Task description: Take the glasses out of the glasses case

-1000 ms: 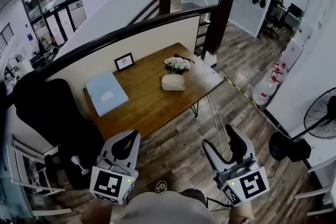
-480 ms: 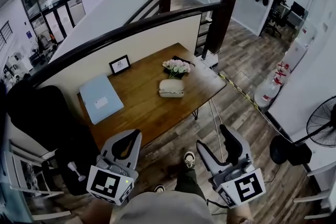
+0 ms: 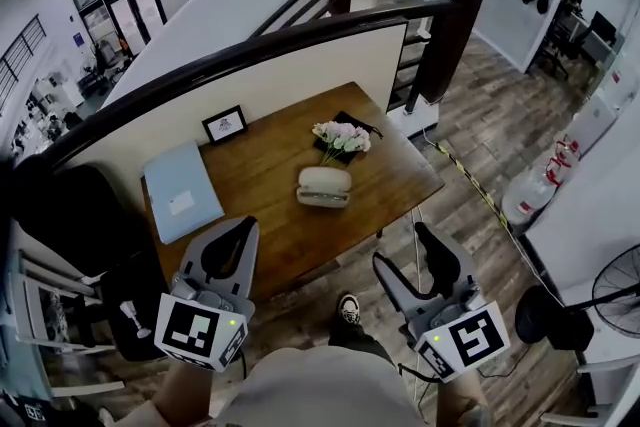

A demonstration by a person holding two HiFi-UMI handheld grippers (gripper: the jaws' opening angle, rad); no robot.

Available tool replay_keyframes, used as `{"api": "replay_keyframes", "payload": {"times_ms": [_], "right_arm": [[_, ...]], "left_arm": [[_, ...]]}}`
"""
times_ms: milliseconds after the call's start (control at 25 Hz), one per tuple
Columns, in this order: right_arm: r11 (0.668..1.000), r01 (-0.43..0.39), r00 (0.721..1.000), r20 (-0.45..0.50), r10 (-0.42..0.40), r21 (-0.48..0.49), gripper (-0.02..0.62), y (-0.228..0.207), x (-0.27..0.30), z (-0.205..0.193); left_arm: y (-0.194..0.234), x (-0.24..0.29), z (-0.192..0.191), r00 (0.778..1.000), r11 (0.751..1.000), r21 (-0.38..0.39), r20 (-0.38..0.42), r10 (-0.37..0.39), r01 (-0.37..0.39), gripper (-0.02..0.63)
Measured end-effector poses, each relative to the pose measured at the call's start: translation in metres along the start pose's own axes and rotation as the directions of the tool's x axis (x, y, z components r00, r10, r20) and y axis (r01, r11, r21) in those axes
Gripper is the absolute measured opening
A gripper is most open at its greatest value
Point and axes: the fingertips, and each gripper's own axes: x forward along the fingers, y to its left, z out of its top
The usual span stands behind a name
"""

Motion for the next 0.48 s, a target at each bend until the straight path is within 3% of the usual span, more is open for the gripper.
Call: {"api": "replay_keyframes", "payload": {"times_ms": [480], "right_arm": [[0.973, -0.232, 0.972, -0.033, 0.232, 0.003, 0.265, -0.104, 0.080, -0.013]], "left_arm": [[-0.003, 0.104, 0.000, 0.983, 0.985, 0.013, -0.072, 0.170, -0.170, 0.002]]}}
